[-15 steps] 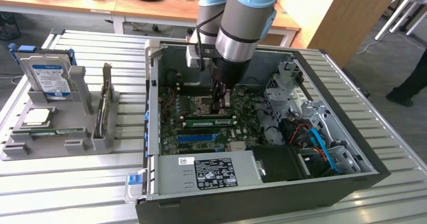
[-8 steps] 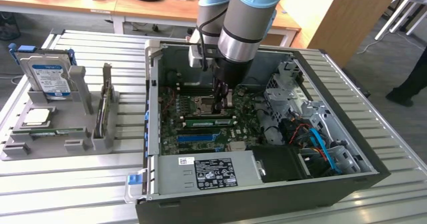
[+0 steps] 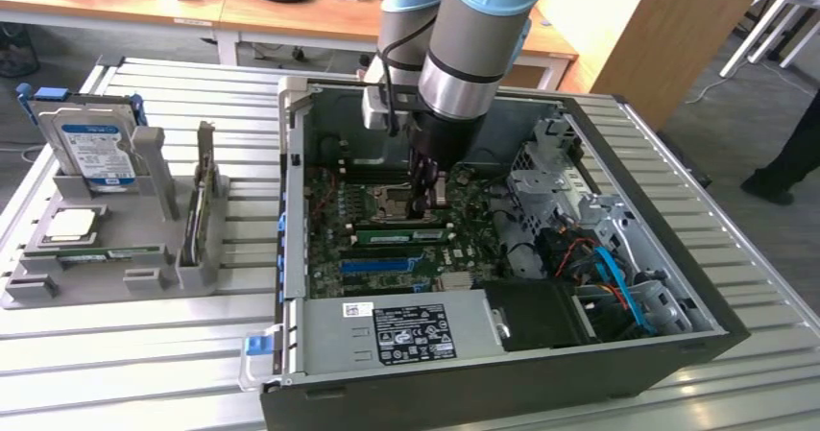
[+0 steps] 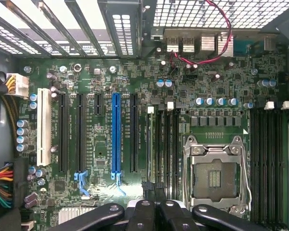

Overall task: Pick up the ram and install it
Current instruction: 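Press down the ram until it locks into place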

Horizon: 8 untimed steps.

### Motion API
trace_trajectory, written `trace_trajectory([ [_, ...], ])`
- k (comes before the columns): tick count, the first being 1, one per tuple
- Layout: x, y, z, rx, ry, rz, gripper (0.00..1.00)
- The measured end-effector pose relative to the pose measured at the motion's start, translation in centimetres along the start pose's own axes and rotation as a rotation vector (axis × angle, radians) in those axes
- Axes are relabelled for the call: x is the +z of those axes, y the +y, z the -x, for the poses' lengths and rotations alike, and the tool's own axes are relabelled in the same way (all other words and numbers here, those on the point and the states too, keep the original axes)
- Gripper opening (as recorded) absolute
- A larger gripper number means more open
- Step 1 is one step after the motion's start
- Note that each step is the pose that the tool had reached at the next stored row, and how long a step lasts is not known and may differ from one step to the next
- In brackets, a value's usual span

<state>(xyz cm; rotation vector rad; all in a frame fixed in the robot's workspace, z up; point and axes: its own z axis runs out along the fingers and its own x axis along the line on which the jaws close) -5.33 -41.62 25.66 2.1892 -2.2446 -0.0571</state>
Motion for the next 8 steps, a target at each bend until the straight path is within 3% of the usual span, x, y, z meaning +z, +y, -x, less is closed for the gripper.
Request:
trace_trajectory([
  [8, -0.01, -0.02, 0.00, 0.074, -0.0021, -0.0015, 0.11],
])
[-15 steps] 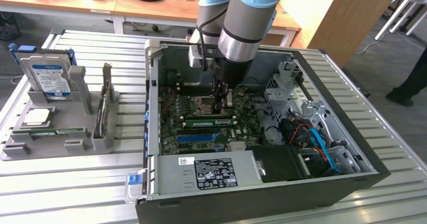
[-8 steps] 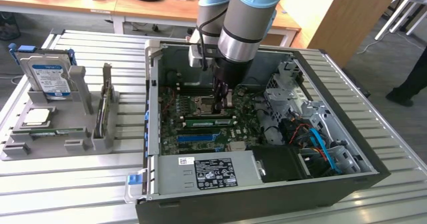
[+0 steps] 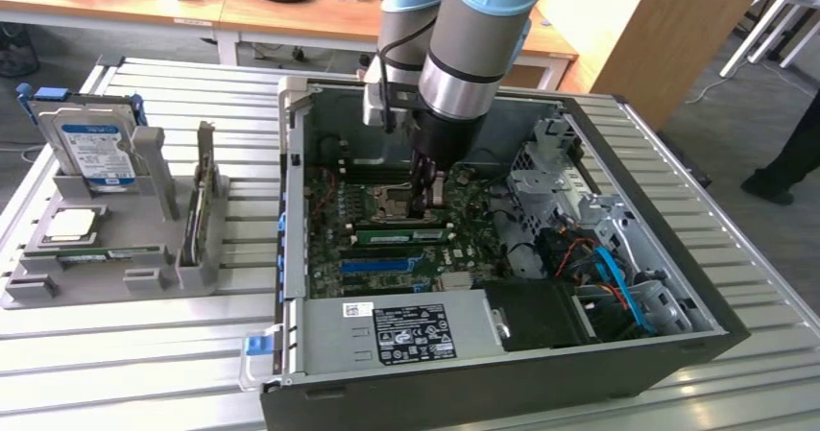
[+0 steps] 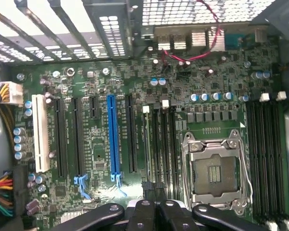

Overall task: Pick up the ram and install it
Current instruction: 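Press down the ram until it locks into place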

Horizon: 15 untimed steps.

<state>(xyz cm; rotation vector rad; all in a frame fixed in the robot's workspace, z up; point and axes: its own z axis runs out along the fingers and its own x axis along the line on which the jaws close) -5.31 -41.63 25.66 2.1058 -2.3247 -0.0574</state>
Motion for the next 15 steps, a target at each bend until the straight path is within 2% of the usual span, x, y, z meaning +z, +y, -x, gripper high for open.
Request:
trace_trajectory([
  [15, 0.00, 0.00, 0.00, 0.258, -0.0078, -0.0055, 0.11],
])
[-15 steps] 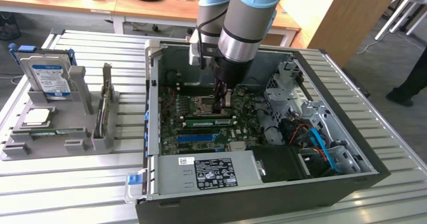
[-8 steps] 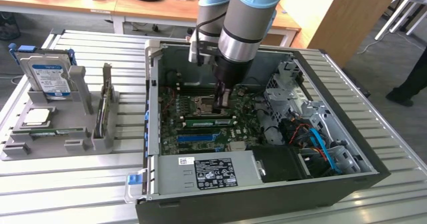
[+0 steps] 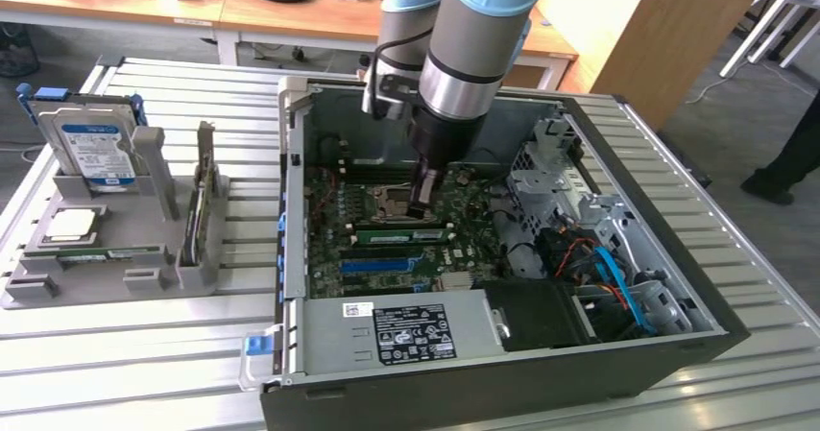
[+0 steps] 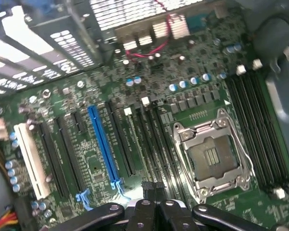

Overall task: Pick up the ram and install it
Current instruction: 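Press down the ram until it locks into place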

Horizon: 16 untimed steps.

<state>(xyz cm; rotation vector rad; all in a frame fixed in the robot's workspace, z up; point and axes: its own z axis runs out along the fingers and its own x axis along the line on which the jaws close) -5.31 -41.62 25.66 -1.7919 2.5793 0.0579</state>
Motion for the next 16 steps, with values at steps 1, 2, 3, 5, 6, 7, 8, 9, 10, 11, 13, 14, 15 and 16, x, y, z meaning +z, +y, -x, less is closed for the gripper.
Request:
trace_trajectory([
  [1, 0.00, 0.00, 0.00, 0.018, -0.0005, -0.0004, 0.11],
  [2, 0.00, 0.00, 0.00, 0.036, -0.0010, -0.0008, 0.11],
  [3, 0.00, 0.00, 0.00, 0.055, -0.0016, -0.0012, 0.11],
  [5, 0.00, 0.00, 0.00, 0.091, -0.0027, -0.0020, 0.11],
  [6, 0.00, 0.00, 0.00, 0.109, -0.0032, -0.0023, 0.11],
  [7, 0.00, 0.00, 0.00, 0.127, -0.0038, -0.0027, 0.11],
  [8, 0.00, 0.00, 0.00, 0.144, -0.0043, -0.0031, 0.11],
  [9, 0.00, 0.00, 0.00, 0.162, -0.0048, -0.0034, 0.11],
  [10, 0.00, 0.00, 0.00, 0.181, -0.0055, -0.0038, 0.11],
  [11, 0.00, 0.00, 0.00, 0.199, -0.0059, -0.0043, 0.11],
  [13, 0.00, 0.00, 0.00, 0.235, -0.0070, -0.0050, 0.11],
  [14, 0.00, 0.00, 0.00, 0.253, -0.0076, -0.0054, 0.11],
  [15, 0.00, 0.00, 0.00, 0.271, -0.0081, -0.0058, 0.11],
  [16, 0.00, 0.00, 0.00, 0.290, -0.0087, -0.0062, 0.11],
])
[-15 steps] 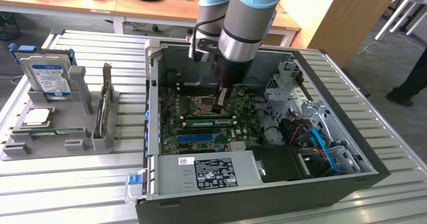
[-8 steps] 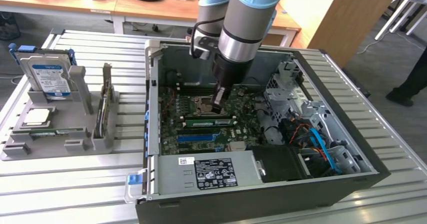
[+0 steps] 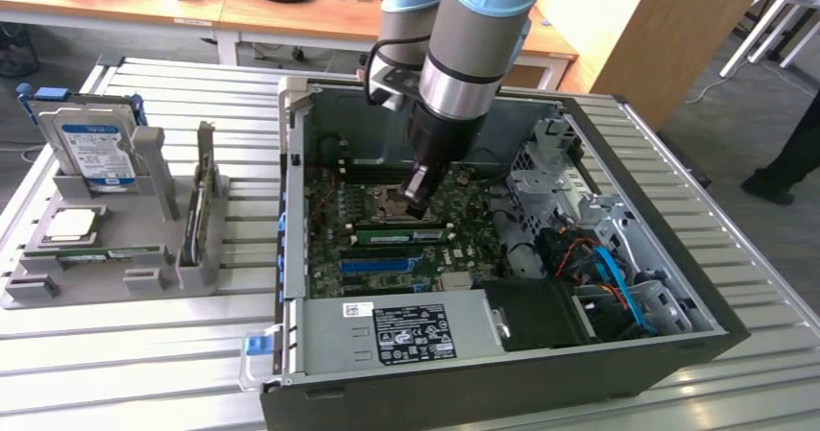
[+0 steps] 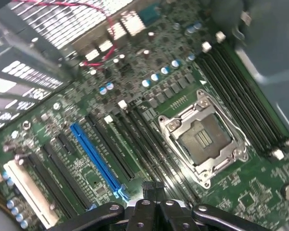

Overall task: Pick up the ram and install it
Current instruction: 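Press down the ram until it locks into place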

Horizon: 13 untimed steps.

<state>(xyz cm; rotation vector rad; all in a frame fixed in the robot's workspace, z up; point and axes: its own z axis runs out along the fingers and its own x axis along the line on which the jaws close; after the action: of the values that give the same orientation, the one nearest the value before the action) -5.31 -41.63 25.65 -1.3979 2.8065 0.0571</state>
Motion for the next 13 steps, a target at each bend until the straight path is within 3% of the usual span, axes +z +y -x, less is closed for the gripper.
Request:
trace_trajectory([
  [13, 0.00, 0.00, 0.00, 0.228, -0.0069, -0.0049, 0.11],
])
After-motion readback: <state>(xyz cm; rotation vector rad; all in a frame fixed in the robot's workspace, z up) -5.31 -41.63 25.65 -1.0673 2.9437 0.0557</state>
